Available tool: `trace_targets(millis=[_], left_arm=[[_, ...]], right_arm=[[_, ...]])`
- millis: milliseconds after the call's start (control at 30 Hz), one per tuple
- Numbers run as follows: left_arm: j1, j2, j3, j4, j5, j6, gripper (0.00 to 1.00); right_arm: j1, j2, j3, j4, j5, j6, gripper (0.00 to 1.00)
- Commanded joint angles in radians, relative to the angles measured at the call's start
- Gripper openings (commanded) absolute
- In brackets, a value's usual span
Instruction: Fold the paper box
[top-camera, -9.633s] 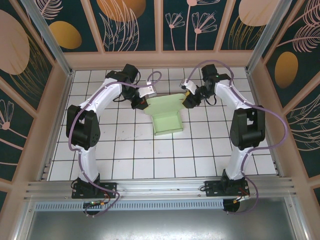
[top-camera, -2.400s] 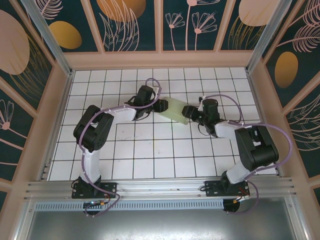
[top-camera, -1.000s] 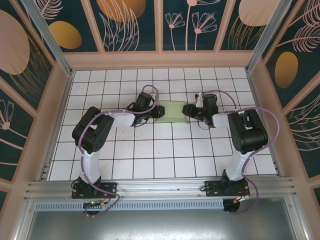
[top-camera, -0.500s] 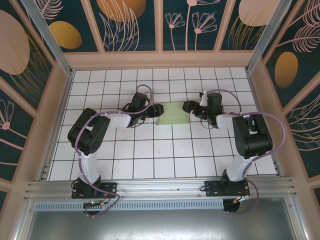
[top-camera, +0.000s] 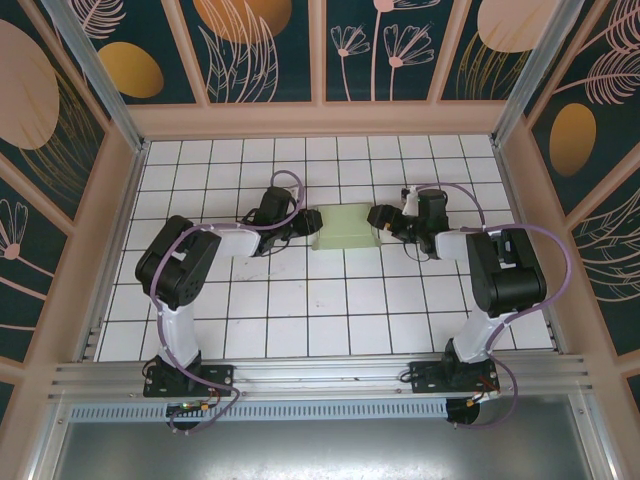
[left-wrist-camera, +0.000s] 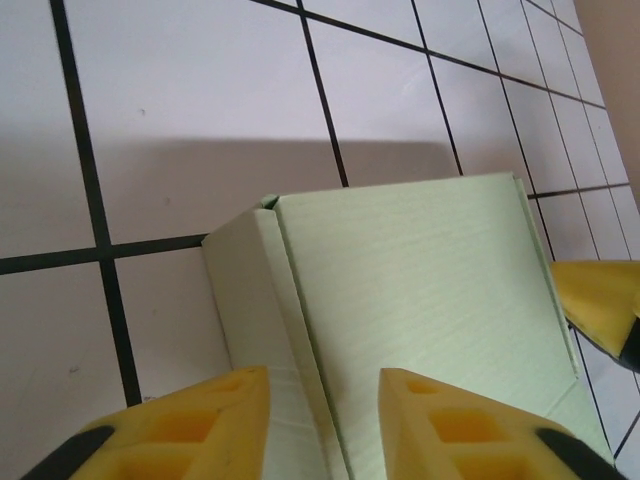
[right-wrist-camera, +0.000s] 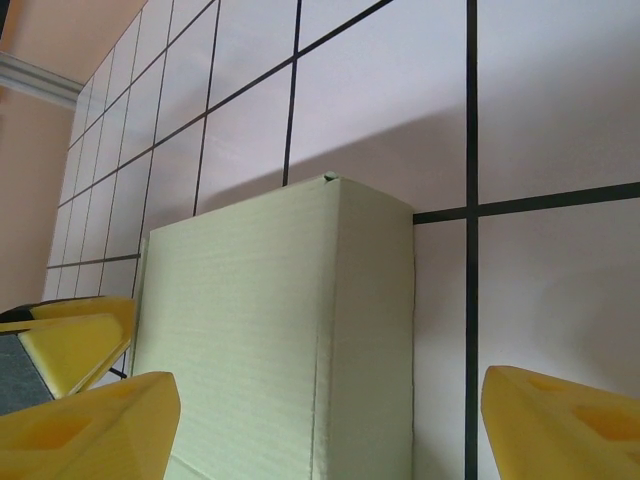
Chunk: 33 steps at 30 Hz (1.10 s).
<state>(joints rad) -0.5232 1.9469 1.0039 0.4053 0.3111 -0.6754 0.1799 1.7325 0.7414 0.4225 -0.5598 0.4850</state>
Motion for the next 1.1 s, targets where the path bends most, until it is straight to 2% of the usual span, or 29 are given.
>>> trace_targets(millis=[0,233,500,867,1067], left_arm=[[0.020,0.027,-0.026,0.046,0.031,-0.009,0.30],[0.055,0.026,-0.105,0.131,0.077,-0.046,0.23],[0.078,0.044,-0.151,0.205,0.118,-0.074,0.21],[0.080,0.050,-0.145,0.193,0.125,-0.060,0.22],[0.081,0.039,-0.145,0.184,0.125,-0.052,0.23]], right_arm=[[-0.004,-0.026,-0.008,0.022,-0.020,0.000,0.79],[-0.005,-0.018,-0.003,0.026,-0.034,0.007,0.78],[-0.002,0.003,0.001,0.056,-0.078,0.050,0.77],[-0.002,0.075,-0.003,0.277,-0.302,0.226,0.76],[0.006,0.102,-0.003,0.320,-0.340,0.259,0.69]])
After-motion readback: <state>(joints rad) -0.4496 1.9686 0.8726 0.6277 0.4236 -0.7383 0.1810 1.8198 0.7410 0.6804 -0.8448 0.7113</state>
